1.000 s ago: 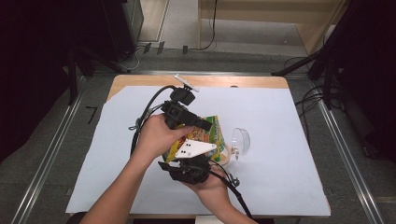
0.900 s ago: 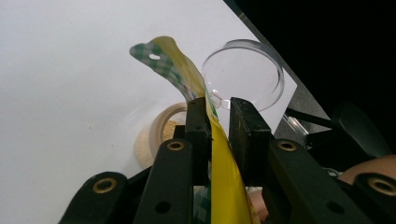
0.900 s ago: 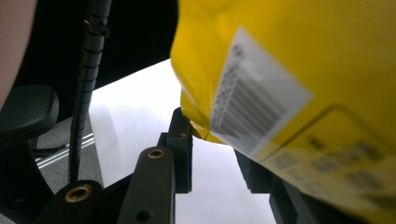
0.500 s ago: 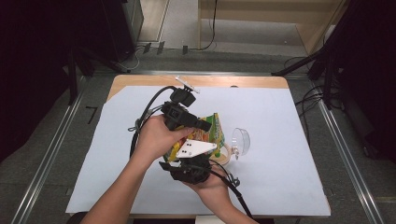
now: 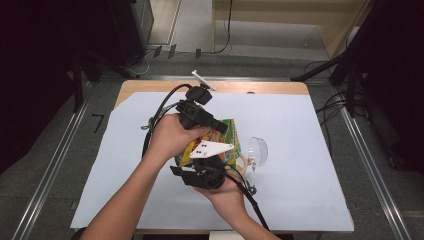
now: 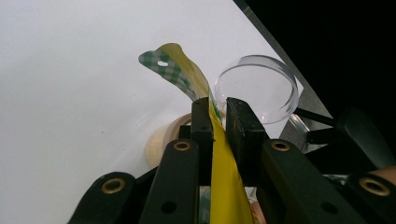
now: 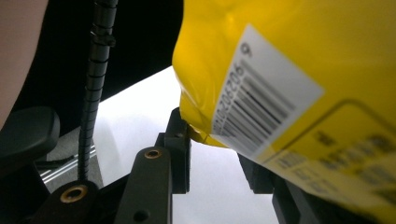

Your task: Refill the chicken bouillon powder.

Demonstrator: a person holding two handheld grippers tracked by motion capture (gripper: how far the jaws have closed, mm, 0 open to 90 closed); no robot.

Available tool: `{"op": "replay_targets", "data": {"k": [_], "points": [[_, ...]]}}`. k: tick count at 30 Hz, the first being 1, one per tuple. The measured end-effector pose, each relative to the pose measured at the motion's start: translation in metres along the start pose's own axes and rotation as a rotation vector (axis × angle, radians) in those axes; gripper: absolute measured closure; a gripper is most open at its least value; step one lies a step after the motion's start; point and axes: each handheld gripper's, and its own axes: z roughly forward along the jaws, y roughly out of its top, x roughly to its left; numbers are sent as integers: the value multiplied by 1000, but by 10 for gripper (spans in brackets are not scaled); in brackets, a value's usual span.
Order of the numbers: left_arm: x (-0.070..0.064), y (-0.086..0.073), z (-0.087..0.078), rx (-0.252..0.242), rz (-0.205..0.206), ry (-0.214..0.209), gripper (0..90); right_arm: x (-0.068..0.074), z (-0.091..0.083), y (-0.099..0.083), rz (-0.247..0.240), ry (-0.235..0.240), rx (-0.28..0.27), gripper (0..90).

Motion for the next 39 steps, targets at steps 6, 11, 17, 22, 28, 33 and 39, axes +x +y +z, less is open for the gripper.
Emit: {"op": "replay_targets", "data": {"k": [6, 11, 17, 22, 28, 33, 39], "points": [[1, 9, 2, 30, -4, -7, 821, -2, -1, 4, 18, -7, -6, 683], [-1, 11, 5, 40, 2, -5, 819, -3, -1, 5, 34, 10, 0, 651], [-5, 5, 7, 40, 14, -7, 818, -1, -3, 1, 13, 9, 7, 662], [-6, -4, 2, 20, 41, -5, 813, 3, 1, -3, -8, 28, 8, 611], [1, -19, -5, -10, 51, -34, 808, 9, 8, -8, -43, 46, 23, 552], [4, -26, -6, -13, 66, -47, 817, 11, 10, -15, -61, 74, 22, 493], [6, -34, -7, -11, 86, -56, 849, 9, 11, -28, -76, 63, 43, 452]]}}
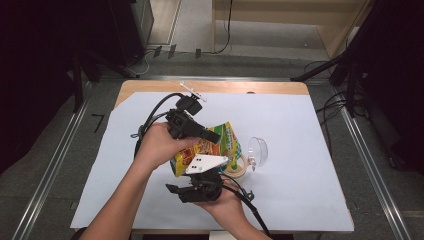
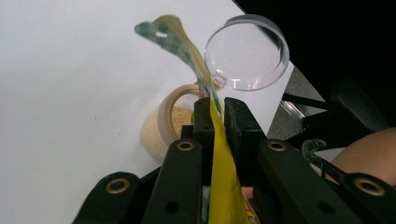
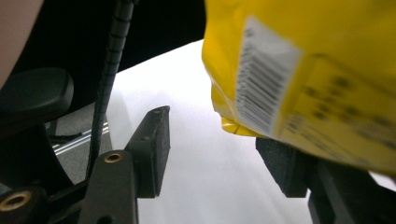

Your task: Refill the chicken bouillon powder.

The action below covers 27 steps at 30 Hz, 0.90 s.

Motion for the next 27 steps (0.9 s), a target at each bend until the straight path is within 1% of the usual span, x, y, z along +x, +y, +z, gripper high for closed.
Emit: {"op": "replay_targets", "data": {"k": [2, 3, 7, 10, 12, 14, 20, 24, 27], "points": [[2, -3, 0, -2, 4, -7, 857, -2, 0, -3, -2, -4, 5, 448], [2, -4, -1, -1, 5, -7, 859, -2, 1, -5, -2, 2, 6, 441], [1, -8, -5, 5, 24, 7, 866, 0, 3, -7, -10, 7, 12, 431], [1, -12, -8, 10, 34, 7, 870, 1, 5, -8, -19, 7, 12, 431], [3, -14, -8, 10, 30, 4, 871, 1, 6, -9, -19, 8, 18, 431], [6, -16, -9, 17, 14, -2, 874, 1, 7, -11, -20, 10, 23, 431], [9, -20, -11, 24, 19, -7, 878, -1, 8, -15, -12, 10, 31, 432], [11, -22, -11, 32, 21, -14, 881, -1, 8, -18, -25, 4, 25, 438], [13, -24, -11, 33, 18, -20, 883, -1, 9, -19, -25, -1, 33, 438]]}}
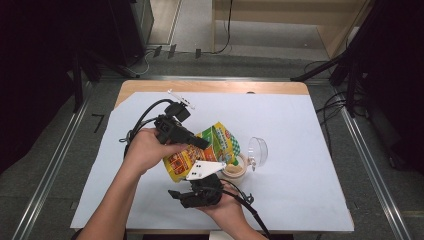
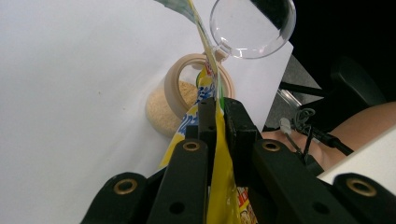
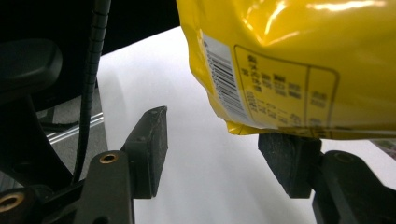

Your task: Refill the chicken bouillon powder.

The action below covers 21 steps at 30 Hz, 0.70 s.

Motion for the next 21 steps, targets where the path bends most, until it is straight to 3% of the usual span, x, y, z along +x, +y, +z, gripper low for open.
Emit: {"op": "replay_targets", "data": {"k": [13, 21], "points": [[4, -6, -7, 13, 14, 5, 888, -3, -2, -4, -10, -30, -12, 445], [5, -7, -3, 27, 27, -14, 881, -4, -2, -5, -21, -39, -2, 468]]}}
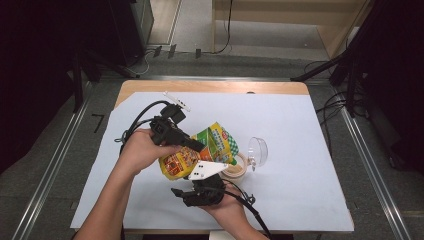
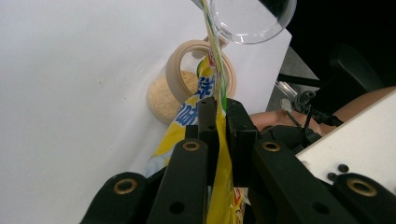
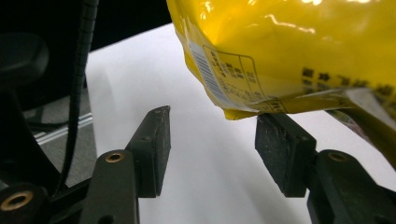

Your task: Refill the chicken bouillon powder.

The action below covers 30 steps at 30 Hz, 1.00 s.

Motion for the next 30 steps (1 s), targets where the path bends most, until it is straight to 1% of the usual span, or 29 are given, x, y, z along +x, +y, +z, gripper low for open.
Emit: {"op": "replay_targets", "data": {"k": [2, 4, 6, 7, 8, 9, 14, 17, 21, 26, 30], "points": [[0, 0, 1, -3, -3, -4, 880, -1, 0, -1, -13, -9, 9, 473], [1, 0, 3, 2, 2, -2, 878, -2, 0, -1, -7, -3, 11, 473], [1, 1, 7, 6, 8, -1, 875, -2, 0, -1, -12, -7, 14, 478], [1, 1, 9, 11, 15, -1, 874, -2, 0, -1, -12, -6, 21, 478], [0, 2, 12, 17, 21, 4, 872, -1, 1, -1, -22, -11, 25, 478], [0, 2, 13, 18, 20, 4, 870, -1, 2, -2, -21, -13, 33, 477], [1, 2, 14, 8, 31, -1, 863, -1, 1, -2, -21, -13, 33, 477], [2, 2, 15, 6, 28, -5, 861, -2, 2, -2, -27, -12, 36, 477], [2, 4, 17, -7, 42, -7, 849, -3, 2, -2, -33, -13, 31, 477], [2, 4, 20, -7, 54, -18, 847, -4, 2, -2, -29, -19, 38, 477], [1, 4, 20, -8, 60, -25, 834, -3, 2, -2, -30, -13, 44, 479]]}}
